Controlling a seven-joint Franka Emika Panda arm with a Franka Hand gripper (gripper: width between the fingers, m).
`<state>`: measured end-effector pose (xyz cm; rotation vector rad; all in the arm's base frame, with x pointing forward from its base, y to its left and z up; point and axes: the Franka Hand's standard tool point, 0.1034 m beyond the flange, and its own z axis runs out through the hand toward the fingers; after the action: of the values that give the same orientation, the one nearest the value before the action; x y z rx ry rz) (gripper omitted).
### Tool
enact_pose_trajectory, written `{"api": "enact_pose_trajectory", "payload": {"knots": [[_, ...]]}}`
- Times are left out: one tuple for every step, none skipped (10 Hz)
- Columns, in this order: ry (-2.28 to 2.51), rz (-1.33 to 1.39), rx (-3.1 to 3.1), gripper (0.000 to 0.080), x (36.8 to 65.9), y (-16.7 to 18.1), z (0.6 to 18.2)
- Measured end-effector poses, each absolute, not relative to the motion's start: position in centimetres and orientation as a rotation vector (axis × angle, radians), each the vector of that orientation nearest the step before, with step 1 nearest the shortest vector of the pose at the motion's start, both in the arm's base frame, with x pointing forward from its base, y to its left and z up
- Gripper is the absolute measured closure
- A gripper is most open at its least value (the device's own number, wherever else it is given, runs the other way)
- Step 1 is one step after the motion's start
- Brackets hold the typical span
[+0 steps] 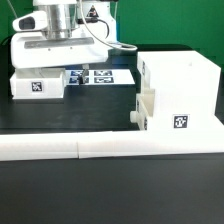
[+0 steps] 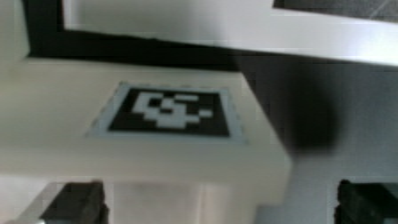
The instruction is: Assemble drawer
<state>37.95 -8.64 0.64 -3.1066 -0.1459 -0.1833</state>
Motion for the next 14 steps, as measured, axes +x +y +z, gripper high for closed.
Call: {"api": "enact_pose_trajectory", "payload": {"knots": [[-0.119, -0.206, -3.115, 0.0178, 37.9, -8.64, 0.65], [-0.114, -0.206, -3.116, 0.0178, 37.77, -8.69, 0.61], [-0.111, -0.206, -3.117, 0.0351, 37.75, -8.78, 0.61], [-0.113, -0.206, -3.117, 0.0351, 37.76, -8.76, 0.61], [-0.113, -0.206, -3.117, 0.0568, 37.77, -8.77, 0.61], [-0.113, -0.206, -3.117, 0.0703, 37.77, -8.77, 0.61], [-0.114, -0.206, -3.117, 0.0758, 37.78, -8.77, 0.61], [-0.114, -0.206, -3.117, 0.0758, 37.78, -8.76, 0.61], [-0.114, -0.206, -3.117, 0.0758, 37.78, -8.76, 0.61], [-0.114, -0.206, -3.117, 0.0758, 37.78, -8.76, 0.61], [-0.114, -0.206, -3.117, 0.0758, 37.77, -8.76, 0.61], [-0.114, -0.206, -3.117, 0.0758, 37.77, -8.76, 0.61], [-0.114, -0.206, -3.117, 0.0758, 37.77, -8.76, 0.61], [-0.114, -0.205, -3.116, 0.0758, 37.78, -8.76, 0.61]]}}
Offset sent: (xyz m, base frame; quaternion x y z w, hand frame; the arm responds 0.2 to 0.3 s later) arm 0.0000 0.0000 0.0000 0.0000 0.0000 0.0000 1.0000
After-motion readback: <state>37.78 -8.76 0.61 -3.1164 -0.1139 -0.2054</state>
